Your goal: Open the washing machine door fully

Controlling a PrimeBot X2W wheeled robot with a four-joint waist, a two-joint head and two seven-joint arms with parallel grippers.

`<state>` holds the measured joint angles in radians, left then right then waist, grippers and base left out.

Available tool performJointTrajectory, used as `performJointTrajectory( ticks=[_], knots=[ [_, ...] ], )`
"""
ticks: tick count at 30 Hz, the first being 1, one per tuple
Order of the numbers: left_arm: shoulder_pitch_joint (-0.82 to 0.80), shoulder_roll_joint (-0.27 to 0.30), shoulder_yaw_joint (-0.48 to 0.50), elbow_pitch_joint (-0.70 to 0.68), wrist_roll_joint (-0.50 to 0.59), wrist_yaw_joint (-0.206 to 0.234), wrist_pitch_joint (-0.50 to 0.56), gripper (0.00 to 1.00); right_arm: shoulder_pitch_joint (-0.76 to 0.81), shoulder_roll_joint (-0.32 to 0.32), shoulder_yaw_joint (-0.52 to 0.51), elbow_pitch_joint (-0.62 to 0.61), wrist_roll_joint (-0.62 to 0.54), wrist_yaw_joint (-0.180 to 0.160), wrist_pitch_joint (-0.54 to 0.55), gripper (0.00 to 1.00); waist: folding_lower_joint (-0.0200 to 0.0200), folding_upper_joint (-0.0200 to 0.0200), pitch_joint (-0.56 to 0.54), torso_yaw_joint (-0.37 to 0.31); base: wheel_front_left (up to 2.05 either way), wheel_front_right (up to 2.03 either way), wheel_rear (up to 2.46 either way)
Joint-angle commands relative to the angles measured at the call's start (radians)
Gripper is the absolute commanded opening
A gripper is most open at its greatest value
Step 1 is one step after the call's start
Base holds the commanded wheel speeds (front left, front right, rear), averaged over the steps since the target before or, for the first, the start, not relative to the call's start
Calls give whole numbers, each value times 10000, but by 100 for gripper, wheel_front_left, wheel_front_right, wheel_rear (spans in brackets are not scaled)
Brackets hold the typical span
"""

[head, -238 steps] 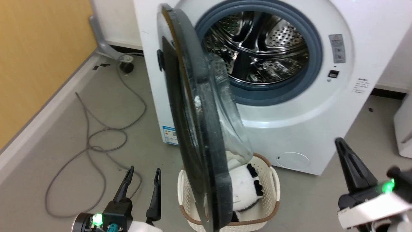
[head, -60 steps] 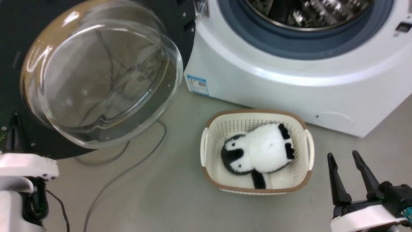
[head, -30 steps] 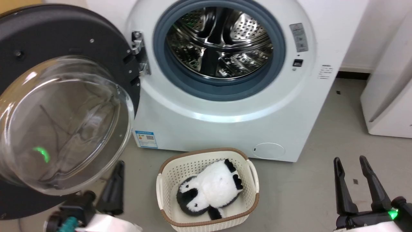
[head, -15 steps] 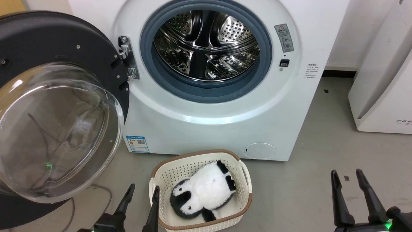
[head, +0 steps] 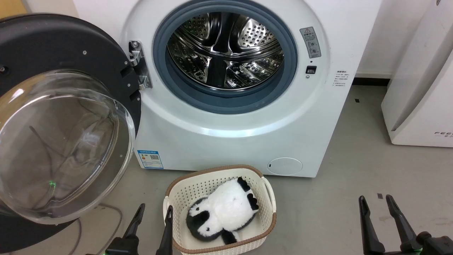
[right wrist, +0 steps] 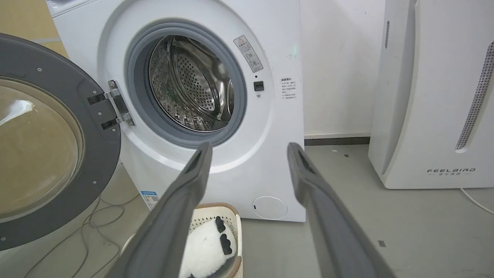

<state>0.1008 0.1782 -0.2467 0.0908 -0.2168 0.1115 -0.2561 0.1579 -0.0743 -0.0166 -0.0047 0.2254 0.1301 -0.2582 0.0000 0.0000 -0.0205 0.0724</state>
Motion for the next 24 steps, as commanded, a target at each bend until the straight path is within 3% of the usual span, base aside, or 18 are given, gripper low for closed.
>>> performJointTrajectory(
  ticks=[1,14,15,24],
  knots=[
    [96,-25,66,-92,86,13,-53,100,113,42,2,41,-22,6,-36,100,0,0,3,6,0,0,0],
    [161,-198,340,-132,190,-105,-56,100,79,60,15,109,-15,6,-36,100,0,0,-29,16,0,0,0],
    [27,-156,335,-96,141,-104,-1,0,-2,35,6,88,-45,-2,1,0,0,0,-29,16,0,0,0],
    [-16,-188,402,-111,202,-141,114,0,-65,42,10,85,-130,-2,111,0,0,0,-21,-14,0,0,0]
  ],
)
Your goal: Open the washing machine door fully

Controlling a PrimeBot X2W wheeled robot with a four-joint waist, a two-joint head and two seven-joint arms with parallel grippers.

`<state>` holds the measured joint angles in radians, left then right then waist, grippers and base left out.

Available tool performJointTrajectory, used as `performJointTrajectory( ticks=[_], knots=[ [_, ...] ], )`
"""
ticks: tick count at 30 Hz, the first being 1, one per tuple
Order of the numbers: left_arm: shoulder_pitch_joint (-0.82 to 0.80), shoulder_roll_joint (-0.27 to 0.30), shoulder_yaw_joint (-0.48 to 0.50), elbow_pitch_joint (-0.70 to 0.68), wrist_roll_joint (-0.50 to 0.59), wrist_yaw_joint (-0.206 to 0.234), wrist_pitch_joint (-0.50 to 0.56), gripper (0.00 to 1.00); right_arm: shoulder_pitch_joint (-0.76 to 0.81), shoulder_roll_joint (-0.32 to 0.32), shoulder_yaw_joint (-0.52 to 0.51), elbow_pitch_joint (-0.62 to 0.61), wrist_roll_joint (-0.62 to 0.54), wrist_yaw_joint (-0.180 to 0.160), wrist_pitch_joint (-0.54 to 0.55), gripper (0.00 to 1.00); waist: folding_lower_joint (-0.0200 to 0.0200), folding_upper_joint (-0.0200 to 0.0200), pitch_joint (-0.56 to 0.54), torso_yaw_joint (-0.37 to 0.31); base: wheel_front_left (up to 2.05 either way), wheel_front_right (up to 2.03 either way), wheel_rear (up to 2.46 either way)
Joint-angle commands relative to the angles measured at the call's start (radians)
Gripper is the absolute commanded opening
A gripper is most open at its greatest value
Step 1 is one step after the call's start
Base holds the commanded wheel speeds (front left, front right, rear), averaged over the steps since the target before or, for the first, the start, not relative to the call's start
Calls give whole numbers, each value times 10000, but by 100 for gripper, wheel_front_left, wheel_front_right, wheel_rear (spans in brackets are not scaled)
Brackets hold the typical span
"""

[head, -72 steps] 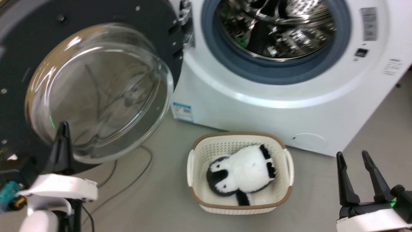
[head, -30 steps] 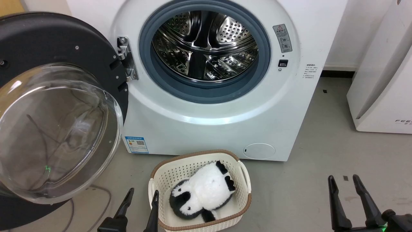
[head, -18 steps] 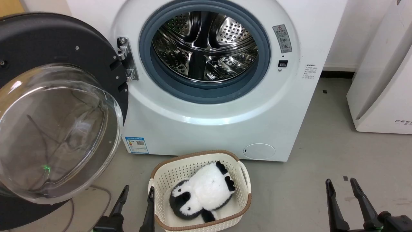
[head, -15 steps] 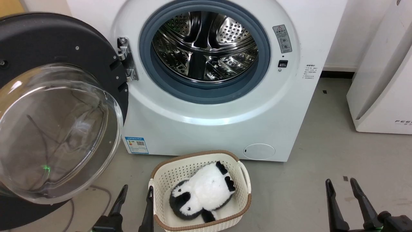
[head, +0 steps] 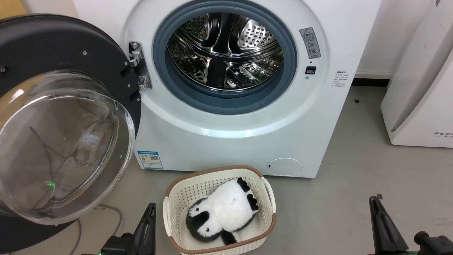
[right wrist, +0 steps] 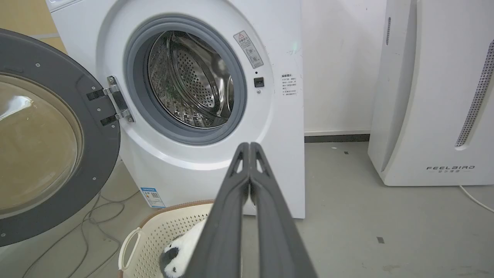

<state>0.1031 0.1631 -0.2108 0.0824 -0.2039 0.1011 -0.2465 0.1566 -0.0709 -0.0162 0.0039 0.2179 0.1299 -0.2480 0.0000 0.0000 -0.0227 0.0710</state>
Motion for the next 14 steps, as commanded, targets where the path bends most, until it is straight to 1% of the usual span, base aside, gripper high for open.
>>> performJointTrajectory(
  ticks=[1,14],
  knots=[
    [-47,-45,60,-33,90,-45,38,0,-65,9,8,-2,-73,0,30,0,0,0,3,-6,0,0,0],
    [-154,-163,283,-119,302,-151,303,0,-228,31,24,-6,-302,1,297,0,0,0,27,-83,0,0,0]
  ],
)
